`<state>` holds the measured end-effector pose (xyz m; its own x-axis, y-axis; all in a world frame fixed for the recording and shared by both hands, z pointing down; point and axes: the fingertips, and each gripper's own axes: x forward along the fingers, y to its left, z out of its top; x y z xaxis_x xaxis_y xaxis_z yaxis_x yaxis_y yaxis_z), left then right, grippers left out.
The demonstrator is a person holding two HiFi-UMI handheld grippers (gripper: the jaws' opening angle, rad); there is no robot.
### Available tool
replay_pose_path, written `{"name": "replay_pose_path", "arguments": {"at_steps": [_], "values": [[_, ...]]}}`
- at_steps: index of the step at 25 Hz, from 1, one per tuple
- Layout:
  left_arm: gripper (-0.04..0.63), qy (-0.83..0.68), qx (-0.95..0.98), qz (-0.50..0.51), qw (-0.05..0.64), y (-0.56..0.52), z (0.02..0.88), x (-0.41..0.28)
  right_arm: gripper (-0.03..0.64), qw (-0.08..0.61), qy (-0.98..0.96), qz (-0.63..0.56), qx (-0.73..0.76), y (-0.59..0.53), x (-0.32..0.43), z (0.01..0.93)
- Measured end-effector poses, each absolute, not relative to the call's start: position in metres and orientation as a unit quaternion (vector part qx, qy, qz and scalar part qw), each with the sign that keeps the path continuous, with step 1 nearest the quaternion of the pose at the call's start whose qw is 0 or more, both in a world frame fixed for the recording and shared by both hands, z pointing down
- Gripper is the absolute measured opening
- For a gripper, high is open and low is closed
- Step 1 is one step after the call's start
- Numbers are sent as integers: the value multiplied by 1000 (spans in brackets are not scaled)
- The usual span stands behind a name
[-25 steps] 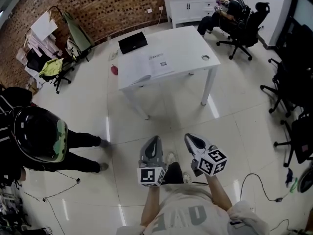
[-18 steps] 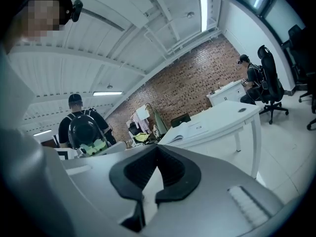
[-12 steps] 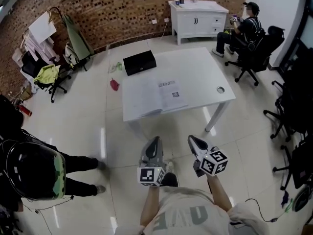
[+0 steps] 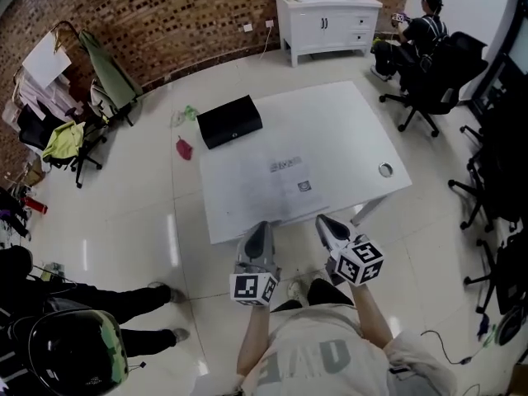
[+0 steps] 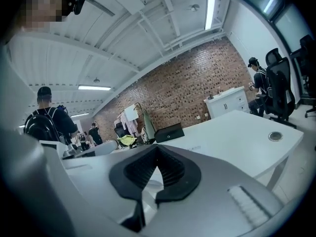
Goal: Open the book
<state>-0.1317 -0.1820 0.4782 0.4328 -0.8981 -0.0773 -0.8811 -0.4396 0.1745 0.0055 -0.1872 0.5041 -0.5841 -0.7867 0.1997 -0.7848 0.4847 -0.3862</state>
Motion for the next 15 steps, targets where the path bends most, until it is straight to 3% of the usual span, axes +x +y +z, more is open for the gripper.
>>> {"name": "replay_pose_path", "arguments": {"at_steps": [9,15], "values": [[17,-541,836,-54,70,-241,497,-120,5,-16,848,-227,-478,-259,23,522],[17,-518,848,-43,104,-263,524,-82,6,-78,842,-250,-472,-314,35,583]]}}
